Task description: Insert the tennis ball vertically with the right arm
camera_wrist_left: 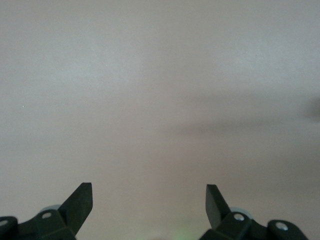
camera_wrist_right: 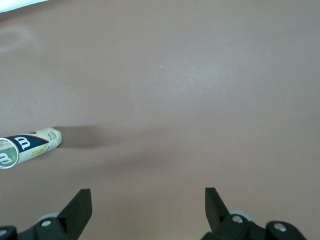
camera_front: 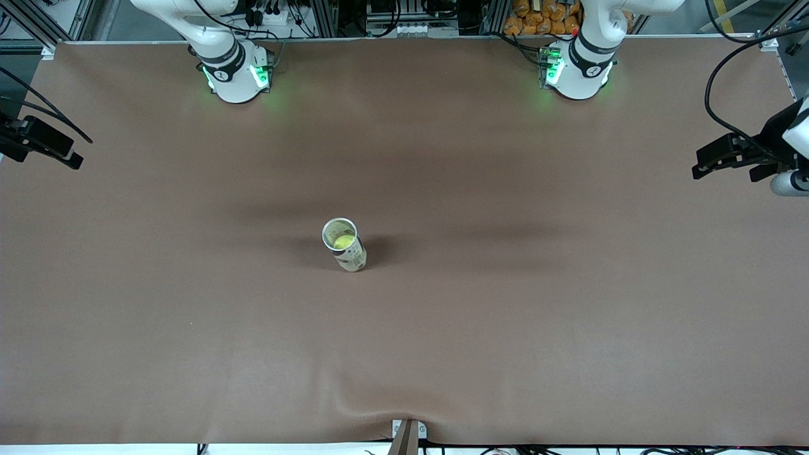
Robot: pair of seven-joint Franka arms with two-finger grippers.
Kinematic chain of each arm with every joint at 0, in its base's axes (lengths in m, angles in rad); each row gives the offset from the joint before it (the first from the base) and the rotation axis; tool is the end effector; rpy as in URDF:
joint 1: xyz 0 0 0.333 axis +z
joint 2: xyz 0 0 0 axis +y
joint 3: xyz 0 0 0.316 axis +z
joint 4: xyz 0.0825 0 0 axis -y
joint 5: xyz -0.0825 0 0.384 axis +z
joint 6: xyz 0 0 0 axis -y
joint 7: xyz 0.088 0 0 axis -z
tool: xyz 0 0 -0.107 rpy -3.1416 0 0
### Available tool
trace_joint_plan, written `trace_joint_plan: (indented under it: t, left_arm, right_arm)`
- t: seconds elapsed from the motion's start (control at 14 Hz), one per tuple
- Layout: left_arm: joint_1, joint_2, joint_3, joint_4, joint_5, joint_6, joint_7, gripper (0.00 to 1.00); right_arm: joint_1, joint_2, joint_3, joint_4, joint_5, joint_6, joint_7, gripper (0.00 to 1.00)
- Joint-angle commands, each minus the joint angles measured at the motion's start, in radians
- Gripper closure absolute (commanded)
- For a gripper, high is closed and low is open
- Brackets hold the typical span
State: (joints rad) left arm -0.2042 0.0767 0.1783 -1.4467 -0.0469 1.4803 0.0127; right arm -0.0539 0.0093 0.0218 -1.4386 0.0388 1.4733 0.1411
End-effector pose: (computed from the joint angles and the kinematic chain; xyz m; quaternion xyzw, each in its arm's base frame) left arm 0.5686 -0.0245 0.6324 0.9994 -0.0210 -0.0211 0.0165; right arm 0.5470 -0.0132 0.6725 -0.9962 0.0843 -0.0116 0.0200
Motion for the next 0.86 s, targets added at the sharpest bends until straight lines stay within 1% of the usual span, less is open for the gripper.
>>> trace_joint_plan:
  t: [0.0,0.14,0.21,0.79]
  left_arm:
    - [0.106,-0.017,-0.126,0.029,0.028,-0.064,-0.101,0.00]
    - [0.106,-0.047,-0.152,0.026,0.041,-0.092,-0.137,0.00]
    - [0.106,-0.052,-0.154,0.026,0.042,-0.094,-0.129,0.00]
    - [0.109,-0.049,-0.143,0.031,0.039,-0.092,-0.131,0.00]
  right_arm:
    - [-0.017,0.005,0.013,0.018,0.018,-0.018,-0.005,0.00]
    - [-0.012,0.005,0.017,0.018,0.013,-0.019,-0.001,0.00]
    - [-0.011,0.005,0.018,0.018,0.010,-0.019,-0.001,0.00]
    - [-0.011,0.005,0.018,0.017,0.010,-0.019,-0.001,0.00]
